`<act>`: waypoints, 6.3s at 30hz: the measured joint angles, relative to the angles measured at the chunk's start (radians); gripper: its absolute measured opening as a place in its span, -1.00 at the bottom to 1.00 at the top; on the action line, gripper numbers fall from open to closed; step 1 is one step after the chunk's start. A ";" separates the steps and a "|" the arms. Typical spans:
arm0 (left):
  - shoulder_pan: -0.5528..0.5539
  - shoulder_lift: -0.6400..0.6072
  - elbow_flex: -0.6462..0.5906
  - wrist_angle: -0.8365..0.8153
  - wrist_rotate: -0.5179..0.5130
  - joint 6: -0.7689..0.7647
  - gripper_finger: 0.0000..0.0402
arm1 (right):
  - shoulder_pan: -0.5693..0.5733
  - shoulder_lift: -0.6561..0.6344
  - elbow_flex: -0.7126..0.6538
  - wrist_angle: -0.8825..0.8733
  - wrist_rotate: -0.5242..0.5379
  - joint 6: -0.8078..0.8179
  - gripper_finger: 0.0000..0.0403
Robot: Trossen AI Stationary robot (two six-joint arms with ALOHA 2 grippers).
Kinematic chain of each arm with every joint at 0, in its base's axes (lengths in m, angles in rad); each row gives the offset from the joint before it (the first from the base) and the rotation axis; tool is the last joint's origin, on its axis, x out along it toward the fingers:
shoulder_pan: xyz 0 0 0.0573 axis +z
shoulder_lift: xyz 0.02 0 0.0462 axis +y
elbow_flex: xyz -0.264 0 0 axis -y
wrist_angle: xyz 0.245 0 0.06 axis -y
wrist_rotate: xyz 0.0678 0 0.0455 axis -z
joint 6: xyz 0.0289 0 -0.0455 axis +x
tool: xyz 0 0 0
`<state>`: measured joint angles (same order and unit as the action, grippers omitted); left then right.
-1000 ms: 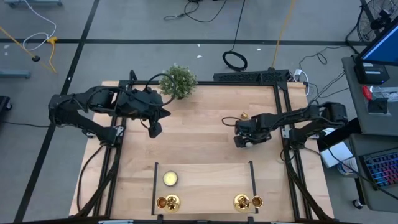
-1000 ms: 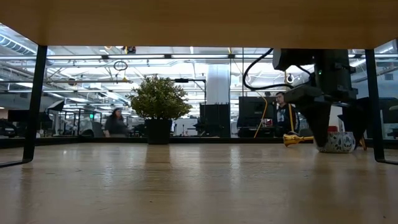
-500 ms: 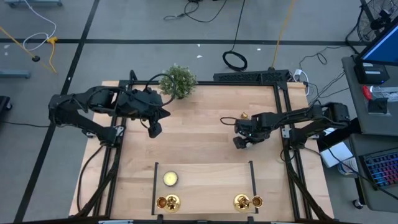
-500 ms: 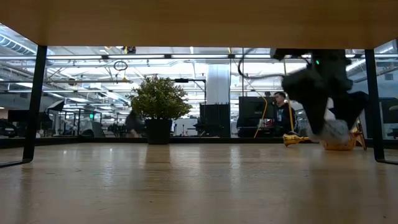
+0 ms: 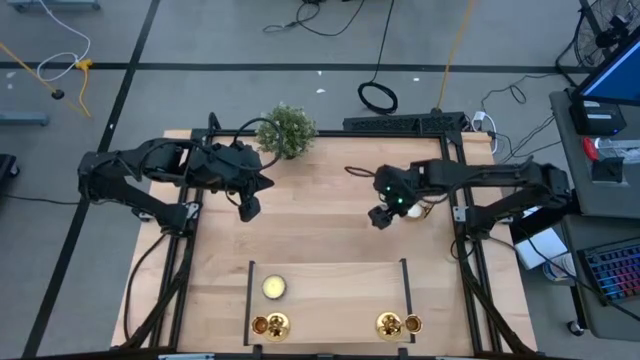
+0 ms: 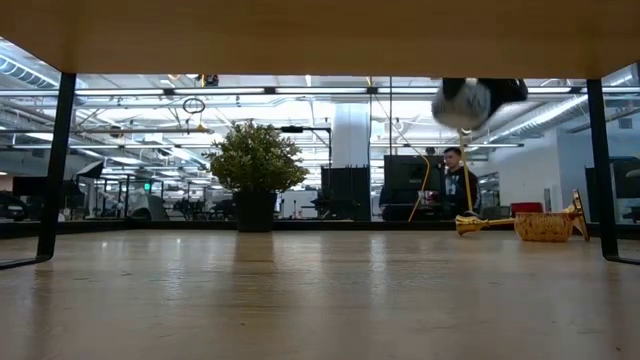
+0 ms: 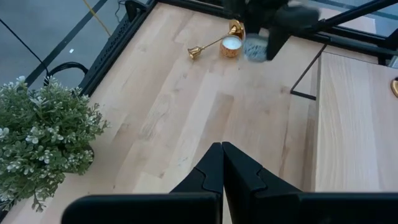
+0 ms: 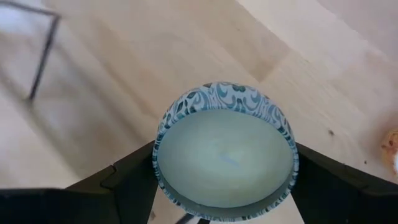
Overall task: Pick & Place candle stick holders
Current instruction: Put the blue patterned scented candle on the shelf
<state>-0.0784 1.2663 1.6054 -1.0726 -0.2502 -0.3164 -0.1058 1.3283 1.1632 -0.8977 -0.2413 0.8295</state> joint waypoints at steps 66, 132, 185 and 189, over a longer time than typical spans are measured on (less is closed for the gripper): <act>-0.100 0.003 0.000 0.000 -0.040 -0.108 -0.99 | 0.481 0.141 0.242 -0.142 -0.018 -0.397 0.48; -0.160 0.004 0.000 -0.001 -0.069 -0.131 -0.99 | 0.500 0.133 0.241 -0.115 -0.026 -0.276 0.67; -0.278 0.004 0.000 0.296 -0.116 -0.459 -0.99 | 0.435 0.045 0.242 -0.191 0.421 -0.084 -0.96; -0.340 0.017 0.001 0.400 -0.247 -0.473 -0.99 | 0.435 0.045 0.242 -0.201 0.371 -0.129 -0.98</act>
<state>-0.4186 1.2830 1.6066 -0.6728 -0.4976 -0.7894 0.3292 1.3731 1.4052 -1.0988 0.1296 0.7002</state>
